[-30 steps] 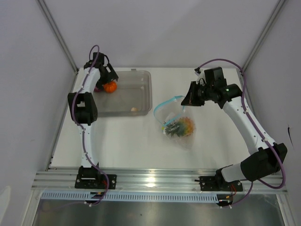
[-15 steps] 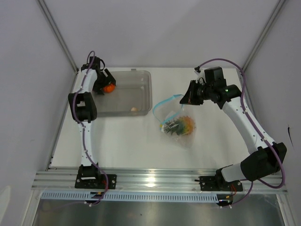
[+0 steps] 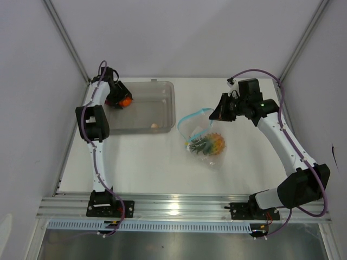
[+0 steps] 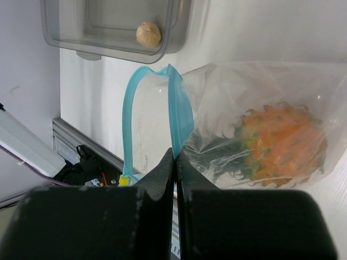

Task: Place the food in the zip-top bag and seal the zipper
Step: Pick up the fake fruit from the bin, then place the fake fruit in the zipper food storage bag.

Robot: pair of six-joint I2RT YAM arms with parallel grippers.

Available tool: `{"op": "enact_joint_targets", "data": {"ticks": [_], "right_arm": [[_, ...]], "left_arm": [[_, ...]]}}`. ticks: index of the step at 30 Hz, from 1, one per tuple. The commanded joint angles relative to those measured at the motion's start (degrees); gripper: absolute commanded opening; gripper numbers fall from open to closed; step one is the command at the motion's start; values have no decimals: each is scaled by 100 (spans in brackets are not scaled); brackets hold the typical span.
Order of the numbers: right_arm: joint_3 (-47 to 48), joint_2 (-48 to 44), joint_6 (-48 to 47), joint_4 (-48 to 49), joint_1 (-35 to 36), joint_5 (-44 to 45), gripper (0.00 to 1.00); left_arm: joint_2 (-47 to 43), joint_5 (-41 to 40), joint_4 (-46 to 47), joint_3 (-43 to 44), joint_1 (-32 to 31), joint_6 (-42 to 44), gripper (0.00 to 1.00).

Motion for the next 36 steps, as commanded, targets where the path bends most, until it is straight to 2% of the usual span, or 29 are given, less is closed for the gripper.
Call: {"op": "enact_joint_targets", "data": {"ticks": [1, 2, 4, 6, 7, 12, 21, 28, 36], "right_arm": [[-1, -211, 36, 159, -58, -96, 0], [8, -202, 44, 159, -58, -96, 0], [8, -193, 71, 168, -49, -114, 0], [-1, -176, 88, 186, -58, -131, 0], [-1, -176, 114, 194, -58, -140, 0], [-10, -115, 150, 212, -49, -105, 0], [-62, 44, 88, 177, 117, 316, 0], [219, 79, 132, 28, 328, 536, 0], [324, -184, 246, -210, 329, 554, 0]], "left_arm": [[-456, -62, 345, -499, 107, -75, 20], [-631, -71, 546, -755, 99, -58, 15], [-729, -132, 713, -853, 90, -31, 11], [-1045, -167, 925, -1336, 72, 4, 7], [-1159, -220, 1100, -1581, 63, 4, 2], [-1932, -203, 1541, -2451, -16, -5, 1], [-3304, 26, 2103, -3323, -455, -119, 1], [-4710, 710, 3042, -4719, -1306, -409, 0], [-5694, 1405, 3509, -5212, -2607, -304, 0]]}}
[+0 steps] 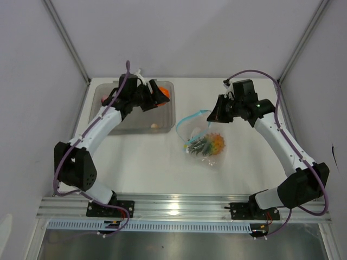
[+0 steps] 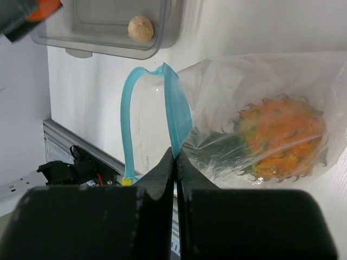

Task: Place the food in the zip-top bag and seal the zipper
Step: Place the fake fruit in the zipper food storage bag.

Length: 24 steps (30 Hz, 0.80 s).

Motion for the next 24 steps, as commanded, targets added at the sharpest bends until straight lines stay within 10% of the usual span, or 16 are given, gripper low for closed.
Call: {"op": "enact_joint_targets", "data": {"ticks": [1, 24], "right_arm": [[270, -261, 100, -109, -10, 113, 0], [-117, -894, 100, -259, 174, 447, 0]], "left_arm": [[-496, 525, 570, -171, -655, 41, 1], [-92, 974, -624, 66, -2284, 1272, 1]]}}
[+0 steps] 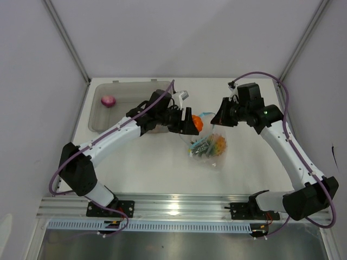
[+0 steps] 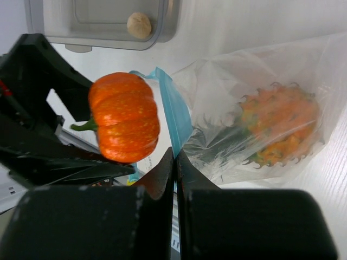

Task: Place the food in the zip-top bag and seal the zipper
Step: Place the fake fruit in the zipper food storage bag.

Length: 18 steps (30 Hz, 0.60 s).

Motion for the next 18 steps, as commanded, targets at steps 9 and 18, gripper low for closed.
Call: {"op": "enact_joint_targets", "data": {"ticks": [9, 18], "right_arm": [[84, -245, 80, 106, 168, 86, 0], [278, -148, 133, 142, 212, 7, 0]], "left_arm": [[324, 73, -506, 509, -241, 335, 1], [747, 486, -585, 913, -531, 546, 30]]}}
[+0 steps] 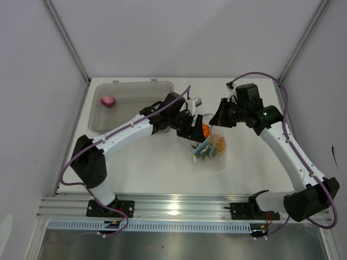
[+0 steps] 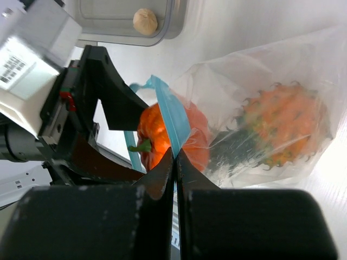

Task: Place the food in the zip-top bag and seal the zipper
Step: Place the fake fruit in the zipper food storage bag.

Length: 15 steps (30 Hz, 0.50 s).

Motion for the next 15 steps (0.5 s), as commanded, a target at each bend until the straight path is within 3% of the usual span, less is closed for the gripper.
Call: {"op": "enact_joint_targets", "data": {"ticks": [1, 4, 5, 9, 15], "right_arm": [[282, -63, 66, 146, 46, -37, 0], [300, -54, 66, 155, 46, -28, 0], [291, -54, 57, 155, 46, -28, 0], [256, -54, 66, 181, 46, -19, 0], [230, -124, 74, 181, 38, -11, 0]], "left_arm": [[36, 294, 12, 319, -105, 207, 37], [-25, 206, 73, 257, -105, 251, 63], [-34, 206, 74, 266, -105, 303, 98], [-191, 13, 134, 301, -106, 365, 99], [-955, -785, 758, -435, -105, 436, 99]]}}
